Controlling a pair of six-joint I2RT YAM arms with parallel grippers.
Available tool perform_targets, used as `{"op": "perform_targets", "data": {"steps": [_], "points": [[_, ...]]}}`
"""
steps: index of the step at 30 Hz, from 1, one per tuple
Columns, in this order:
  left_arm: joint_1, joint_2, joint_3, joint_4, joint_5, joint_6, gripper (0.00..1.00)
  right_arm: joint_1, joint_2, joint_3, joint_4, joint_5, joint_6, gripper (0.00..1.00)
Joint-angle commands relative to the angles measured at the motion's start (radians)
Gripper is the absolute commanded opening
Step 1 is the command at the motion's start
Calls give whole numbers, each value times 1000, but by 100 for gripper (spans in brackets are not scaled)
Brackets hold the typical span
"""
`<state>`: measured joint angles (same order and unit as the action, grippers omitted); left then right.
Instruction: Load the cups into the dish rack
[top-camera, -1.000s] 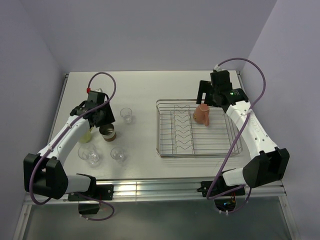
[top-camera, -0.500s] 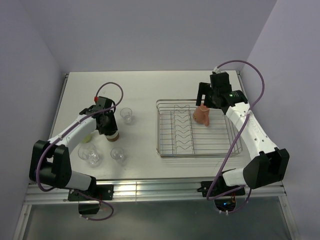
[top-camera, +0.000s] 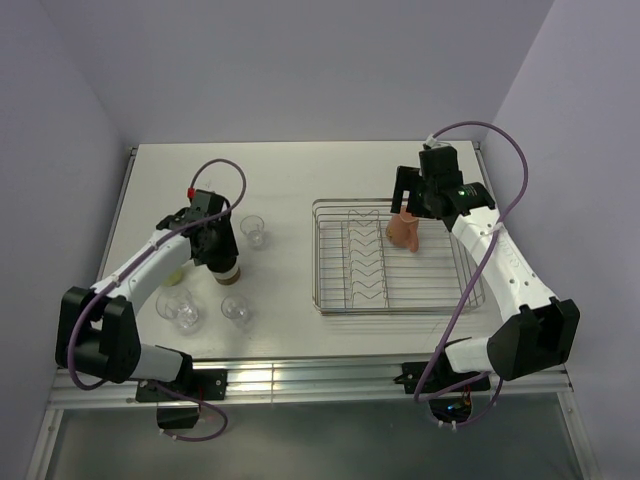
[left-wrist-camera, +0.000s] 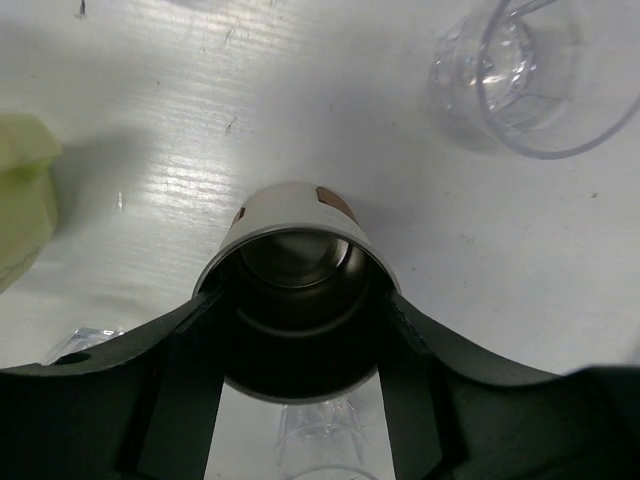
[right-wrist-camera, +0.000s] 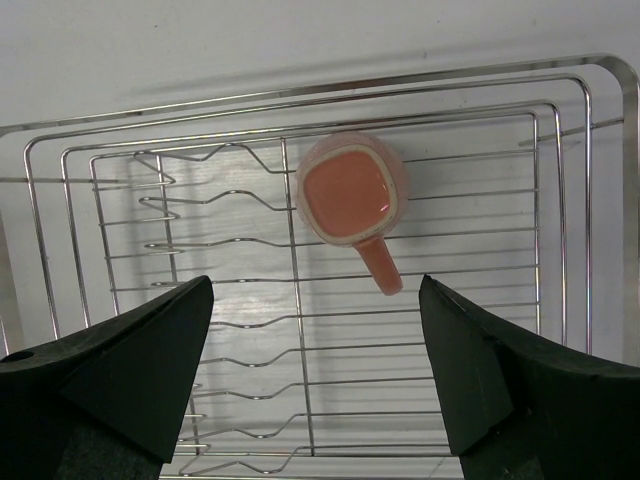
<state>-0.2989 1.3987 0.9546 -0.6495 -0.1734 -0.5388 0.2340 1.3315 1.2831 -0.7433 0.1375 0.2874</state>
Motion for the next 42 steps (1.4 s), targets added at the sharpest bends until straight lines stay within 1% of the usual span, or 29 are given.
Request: {"op": "perform_targets", "data": {"steps": [1,9,13,19,25,28,29,30,31,34,37,42], "points": [[-5,-55,64,7,8,11,62,8,-20,-5,32,8,-1,91],[-39,-46,93,-29,28,20,59,10,-23,-2,27,10,1,91],[-65,-30,95,-38,8,19,58,11,-20,-2,25,13,1,90],[-91,26,95,-45,-34,23,52,13,-20,-1,25,16,-1,90],[-121,91,95,-53,-95,25,42,13,-17,2,25,19,-2,90],[-135,108,95,-56,-126,23,32,11,-14,7,22,20,-2,90],[-137,108,98,-61,-132,23,22,11,-14,7,22,20,-2,90],[-141,108,104,-65,-139,23,16,14,-12,10,22,20,-4,90],[-141,105,107,-68,-146,29,1,13,-12,12,19,20,-2,89],[-141,85,142,-94,-167,42,0,14,-11,18,18,22,-2,89],[-140,54,225,-145,-167,60,0,18,-9,22,19,19,-1,89],[-140,0,459,-225,-100,85,0,27,-9,54,10,21,1,89]]}}
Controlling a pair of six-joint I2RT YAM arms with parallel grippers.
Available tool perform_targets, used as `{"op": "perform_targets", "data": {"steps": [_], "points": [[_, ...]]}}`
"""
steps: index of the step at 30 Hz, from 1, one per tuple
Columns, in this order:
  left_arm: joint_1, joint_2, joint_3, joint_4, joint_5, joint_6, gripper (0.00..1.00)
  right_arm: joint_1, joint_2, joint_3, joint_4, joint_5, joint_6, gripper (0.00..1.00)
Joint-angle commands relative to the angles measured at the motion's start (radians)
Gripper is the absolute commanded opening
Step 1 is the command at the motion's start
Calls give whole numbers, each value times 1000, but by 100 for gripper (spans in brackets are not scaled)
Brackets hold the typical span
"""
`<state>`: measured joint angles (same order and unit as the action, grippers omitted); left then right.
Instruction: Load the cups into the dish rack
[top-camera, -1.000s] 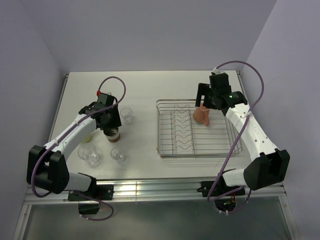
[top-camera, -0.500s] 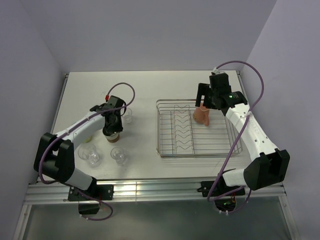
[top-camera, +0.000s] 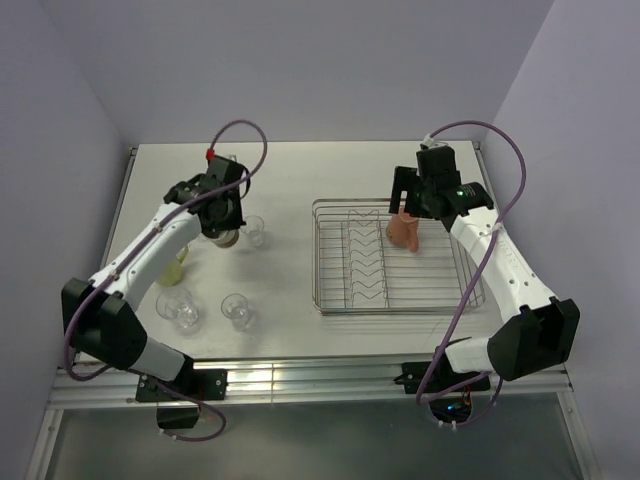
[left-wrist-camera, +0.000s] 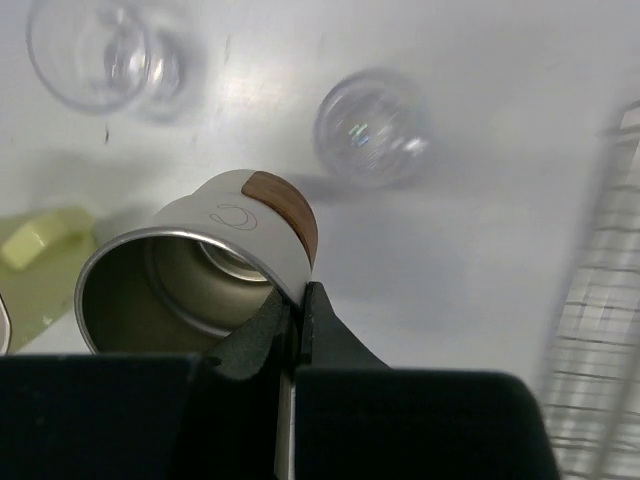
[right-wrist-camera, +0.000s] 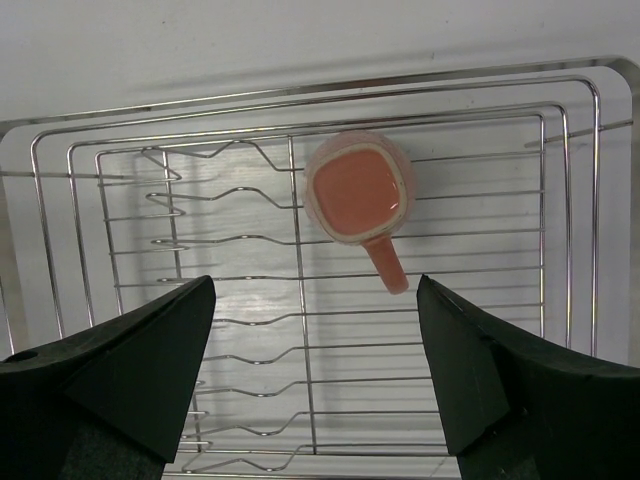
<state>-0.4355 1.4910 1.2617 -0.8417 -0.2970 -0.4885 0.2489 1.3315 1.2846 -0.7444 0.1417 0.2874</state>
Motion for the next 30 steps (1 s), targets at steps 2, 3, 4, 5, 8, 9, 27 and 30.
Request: {"op": "perform_targets", "data": {"steps": [2,3,4,5,8,9,27,30], "points": [[-3,-124,230,-11,142,50,0,16,-12,67,13,1,6,89],[-3,-138,244,18,201,54,0,16,-14,82,16,-10,6,89],[-2,-153,249,54,322,45,0,18,-15,88,28,-39,13,89],[0,-178,254,140,394,41,0,20,-21,97,36,-62,16,89],[27,-205,217,353,672,-28,0,29,-43,117,89,-180,47,89],[52,-209,202,415,737,-54,0,33,-51,117,108,-215,58,89],[142,-84,-87,1496,1289,-758,0,181,-95,-65,800,-682,398,99],[142,-74,-105,1562,1300,-808,0,185,-86,-77,832,-683,404,100]]}}
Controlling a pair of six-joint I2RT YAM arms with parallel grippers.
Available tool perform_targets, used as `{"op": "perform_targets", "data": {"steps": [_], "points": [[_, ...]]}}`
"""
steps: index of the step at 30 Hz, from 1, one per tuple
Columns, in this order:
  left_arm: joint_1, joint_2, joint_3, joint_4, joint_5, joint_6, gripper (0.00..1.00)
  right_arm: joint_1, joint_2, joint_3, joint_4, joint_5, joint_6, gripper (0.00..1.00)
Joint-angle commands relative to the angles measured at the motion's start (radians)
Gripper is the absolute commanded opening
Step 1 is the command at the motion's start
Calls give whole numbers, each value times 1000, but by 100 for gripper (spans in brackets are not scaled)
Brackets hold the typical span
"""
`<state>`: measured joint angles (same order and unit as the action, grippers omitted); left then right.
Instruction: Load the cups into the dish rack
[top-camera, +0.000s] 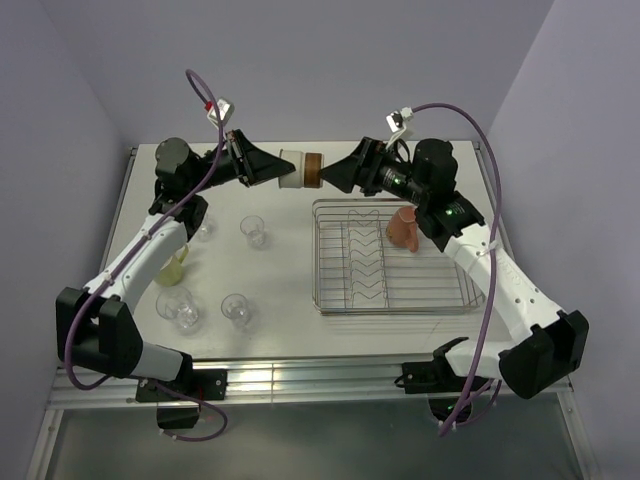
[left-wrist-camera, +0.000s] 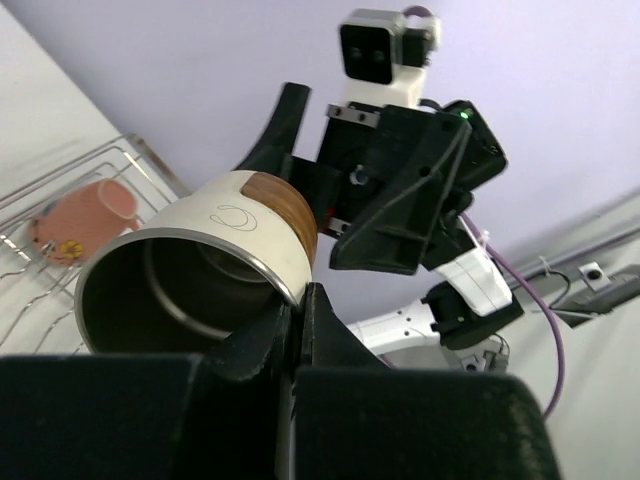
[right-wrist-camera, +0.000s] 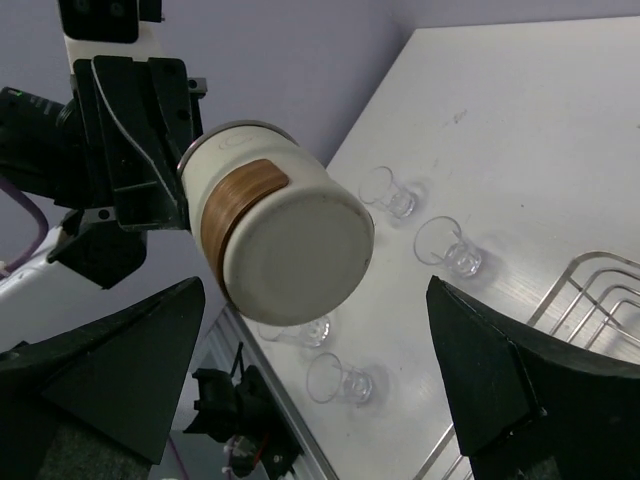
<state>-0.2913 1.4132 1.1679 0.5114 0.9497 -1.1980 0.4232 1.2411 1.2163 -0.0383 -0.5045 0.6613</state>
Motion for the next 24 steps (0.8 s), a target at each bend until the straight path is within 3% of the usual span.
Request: {"op": "perform_targets", "data": {"steps": [1,6,17,24], "points": [[-2,7,-14,217,55,-106,0,9,6,-17,136,-40,37,100],[-5,10,-25,226,50,-113,0,14,23,-31,222,-100,80,100],[-26,20,-36,259,46,-129,0,52,61,-20,236,-97,90,99],[-29,26,-60,331,49,-170,0,65,75,-20,239,-80,97,89]]}}
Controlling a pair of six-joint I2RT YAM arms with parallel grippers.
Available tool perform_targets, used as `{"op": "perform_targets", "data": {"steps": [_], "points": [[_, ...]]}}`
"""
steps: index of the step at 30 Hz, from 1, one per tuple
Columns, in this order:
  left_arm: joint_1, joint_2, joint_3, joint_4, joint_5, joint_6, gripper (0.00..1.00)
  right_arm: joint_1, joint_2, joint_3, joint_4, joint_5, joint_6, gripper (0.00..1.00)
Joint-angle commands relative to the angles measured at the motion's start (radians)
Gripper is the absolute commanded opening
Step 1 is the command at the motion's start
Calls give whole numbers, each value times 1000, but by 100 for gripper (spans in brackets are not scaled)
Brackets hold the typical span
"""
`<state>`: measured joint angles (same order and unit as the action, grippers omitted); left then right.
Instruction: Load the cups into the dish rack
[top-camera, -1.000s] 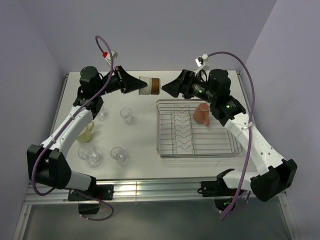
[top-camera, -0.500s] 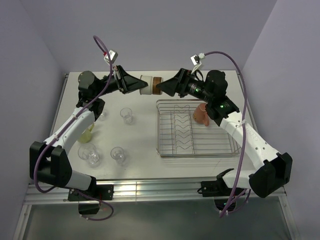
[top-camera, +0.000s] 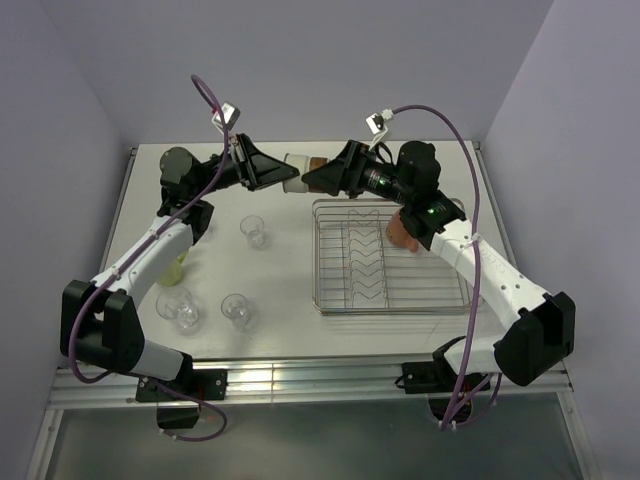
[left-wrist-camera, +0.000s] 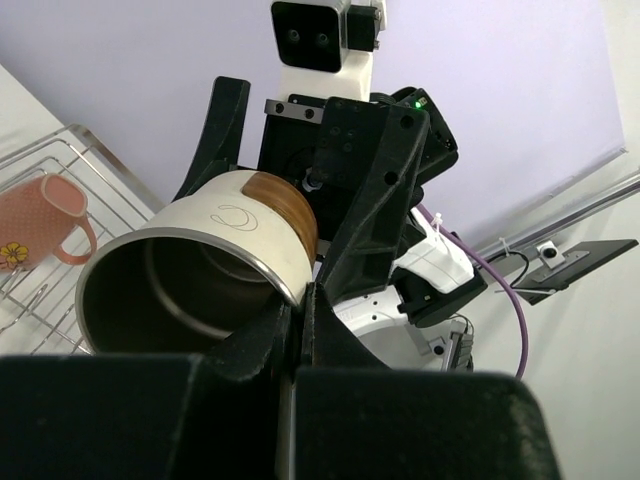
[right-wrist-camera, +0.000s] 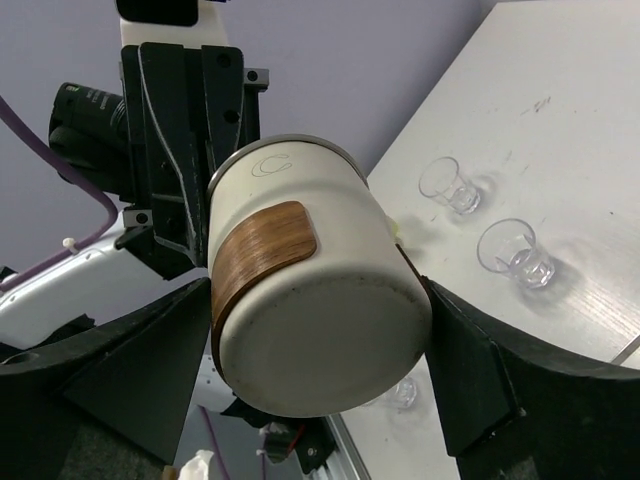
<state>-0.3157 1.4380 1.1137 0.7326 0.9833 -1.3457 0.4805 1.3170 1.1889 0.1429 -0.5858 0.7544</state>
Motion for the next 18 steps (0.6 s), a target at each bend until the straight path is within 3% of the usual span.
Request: {"op": "perform_targets", "data": {"steps": [1,4,5,8,14,18], "points": [[-5,1,-6,94,17,-17,0,7,-2,3,61,4,6,87],[-6,-2,-12,77,18,2,0,7,-13,-14,90,15,25,61],[-6,-4,-18,76,18,6,2,7,-21,-15,86,23,25,44],[-6,-14,-25,36,17,37,14,7,-38,-6,49,66,14,20],[-6,-44,11,-166,-23,176,45,6,-82,9,-52,165,-30,8],[4,-47,43,-251,-52,227,55,4,-98,60,-161,224,-70,7]]}}
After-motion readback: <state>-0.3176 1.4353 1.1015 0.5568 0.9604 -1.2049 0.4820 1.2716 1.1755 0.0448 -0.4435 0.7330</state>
